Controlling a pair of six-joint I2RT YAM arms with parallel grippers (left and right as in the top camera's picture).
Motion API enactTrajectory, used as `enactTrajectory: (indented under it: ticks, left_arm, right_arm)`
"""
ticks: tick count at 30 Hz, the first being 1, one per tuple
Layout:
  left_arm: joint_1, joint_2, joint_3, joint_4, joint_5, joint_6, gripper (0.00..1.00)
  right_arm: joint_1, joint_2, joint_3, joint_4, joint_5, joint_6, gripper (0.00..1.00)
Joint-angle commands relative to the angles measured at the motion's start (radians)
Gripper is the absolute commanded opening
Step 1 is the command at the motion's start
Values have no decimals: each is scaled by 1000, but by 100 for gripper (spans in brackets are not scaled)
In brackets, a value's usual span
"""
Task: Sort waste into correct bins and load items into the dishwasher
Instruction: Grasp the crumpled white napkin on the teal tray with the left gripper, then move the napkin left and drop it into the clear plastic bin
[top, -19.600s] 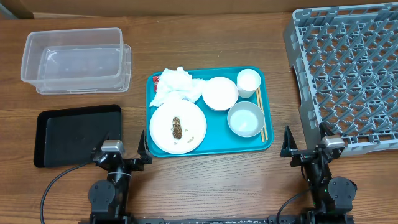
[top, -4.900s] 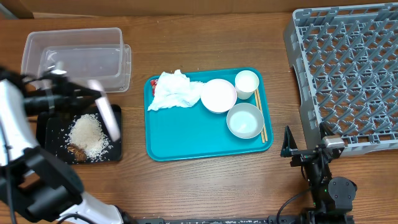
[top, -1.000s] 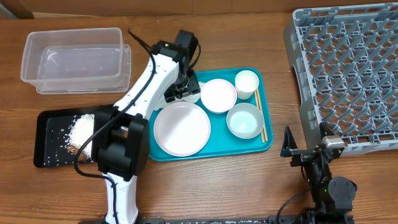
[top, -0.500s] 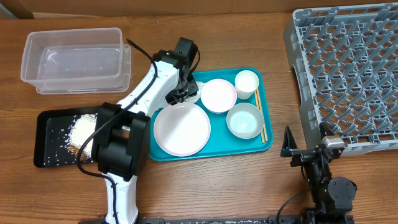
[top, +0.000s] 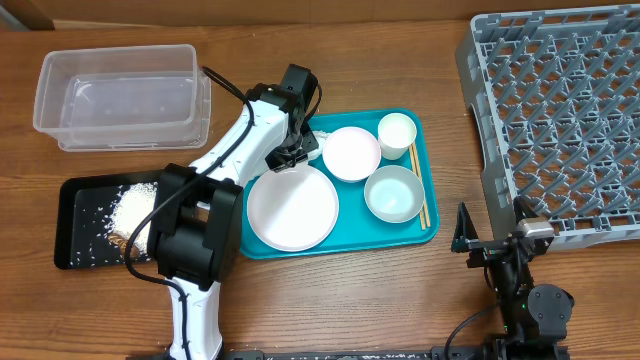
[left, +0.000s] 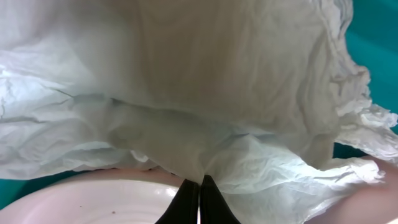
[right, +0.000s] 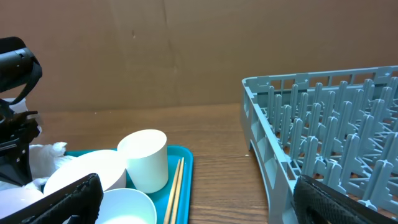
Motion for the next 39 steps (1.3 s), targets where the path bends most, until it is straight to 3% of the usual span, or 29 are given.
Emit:
enactTrajectory:
  ticks: [1, 10, 16, 30, 39]
  left_arm:
    - [-5, 5, 22, -32, 18, -5, 4]
    - [-5, -23, 239, -300, 45, 2, 4]
    - [8, -42, 354, -374, 9, 27, 4]
    - [178, -111, 571, -395, -136, 28, 4]
    - [336, -137, 607, -330, -338, 31, 4]
  right_arm:
    - [-6, -10, -11, 6, 6, 0, 100]
    - [-6, -10, -11, 6, 6, 0, 100]
    - [-6, -10, -11, 6, 6, 0, 100]
    - [-6, -10, -11, 6, 6, 0, 100]
    - [-6, -10, -11, 6, 6, 0, 100]
